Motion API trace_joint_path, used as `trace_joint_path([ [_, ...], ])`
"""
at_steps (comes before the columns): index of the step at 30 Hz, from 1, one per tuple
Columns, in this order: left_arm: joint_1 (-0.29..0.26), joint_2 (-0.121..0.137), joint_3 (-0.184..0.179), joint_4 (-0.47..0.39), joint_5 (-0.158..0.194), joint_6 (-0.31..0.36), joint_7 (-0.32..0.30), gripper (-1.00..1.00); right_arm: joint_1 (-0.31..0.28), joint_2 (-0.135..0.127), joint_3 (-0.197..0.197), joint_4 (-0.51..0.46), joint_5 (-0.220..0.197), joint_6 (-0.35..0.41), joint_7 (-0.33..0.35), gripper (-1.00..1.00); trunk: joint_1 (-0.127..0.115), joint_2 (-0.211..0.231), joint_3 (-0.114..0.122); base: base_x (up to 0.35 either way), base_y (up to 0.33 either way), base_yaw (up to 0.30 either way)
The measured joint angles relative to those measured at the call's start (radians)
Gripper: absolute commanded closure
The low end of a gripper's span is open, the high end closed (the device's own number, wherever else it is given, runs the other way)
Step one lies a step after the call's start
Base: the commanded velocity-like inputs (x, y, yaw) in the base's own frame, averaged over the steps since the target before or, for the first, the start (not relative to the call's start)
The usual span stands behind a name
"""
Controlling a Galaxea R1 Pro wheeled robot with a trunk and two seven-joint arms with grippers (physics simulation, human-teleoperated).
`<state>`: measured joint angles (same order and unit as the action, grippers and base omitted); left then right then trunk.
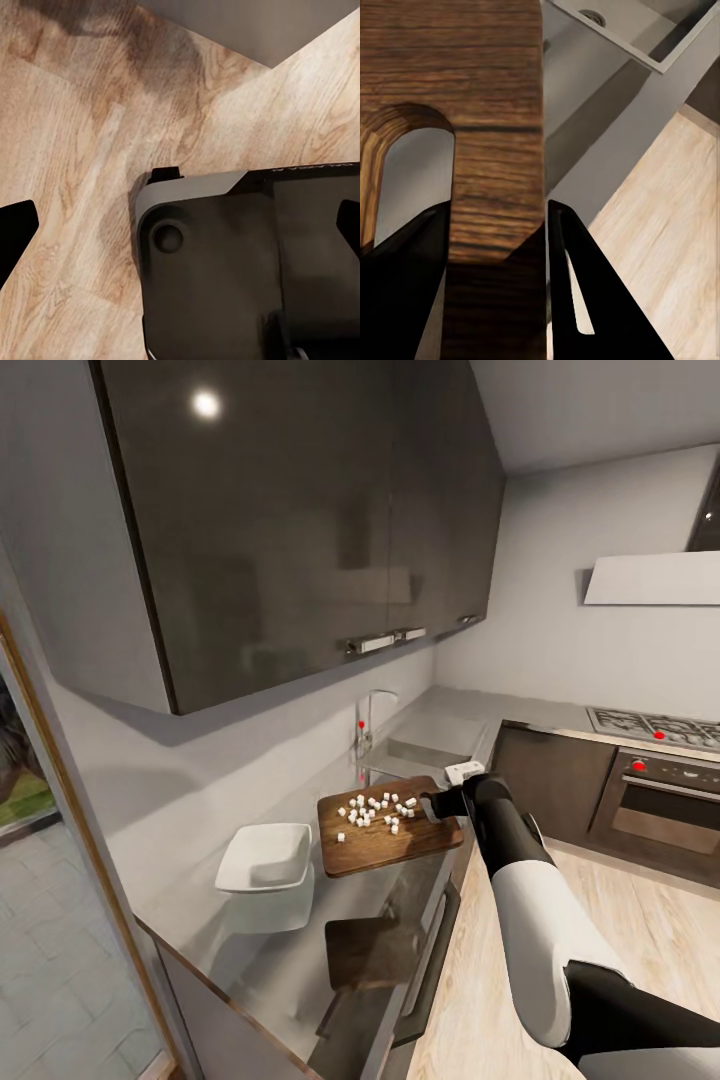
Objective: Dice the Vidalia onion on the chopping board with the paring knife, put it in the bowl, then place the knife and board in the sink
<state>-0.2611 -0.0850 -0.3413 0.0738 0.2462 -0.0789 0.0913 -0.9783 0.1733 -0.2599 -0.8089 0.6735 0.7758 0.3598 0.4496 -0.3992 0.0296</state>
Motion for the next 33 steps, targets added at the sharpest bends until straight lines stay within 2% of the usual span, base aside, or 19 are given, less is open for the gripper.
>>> trace_joint_path([
  [15,0.000,-0.002,0.000,0.000,0.000,-0.003,-0.002,-1.00,-0.002,0.000,0.004,0.008,-0.006,0.056,-0.014,1.00,0.000,0.000,0.000,0.000,0.000,0.000],
  [17,0.000,-0.002,0.000,0.000,0.000,-0.003,-0.019,-1.00,-0.004,0.000,0.004,0.008,-0.008,0.067,-0.012,1.00,0.000,0.000,0.000,0.000,0.000,0.000],
  [19,0.000,-0.002,0.000,0.000,0.000,-0.004,-0.028,-1.00,-0.004,0.000,0.004,0.008,-0.019,0.069,-0.011,1.00,0.000,0.000,0.000,0.000,0.000,0.000],
  [23,0.000,-0.002,0.000,0.000,0.000,-0.004,-0.033,-1.00,-0.007,0.000,0.005,0.008,-0.088,0.087,-0.012,1.00,0.000,0.000,0.000,0.000,0.000,0.000],
  [25,0.000,-0.002,0.000,0.000,0.000,-0.004,-0.034,-1.00,-0.008,0.000,0.013,0.008,-0.105,0.107,-0.012,1.00,0.000,0.000,0.000,0.000,0.000,0.000],
  [33,0.000,-0.004,0.000,0.000,0.000,-0.004,-0.035,-1.00,-0.010,0.000,0.043,0.007,-0.114,0.118,-0.013,1.00,0.000,0.000,0.000,0.000,0.000,0.000],
])
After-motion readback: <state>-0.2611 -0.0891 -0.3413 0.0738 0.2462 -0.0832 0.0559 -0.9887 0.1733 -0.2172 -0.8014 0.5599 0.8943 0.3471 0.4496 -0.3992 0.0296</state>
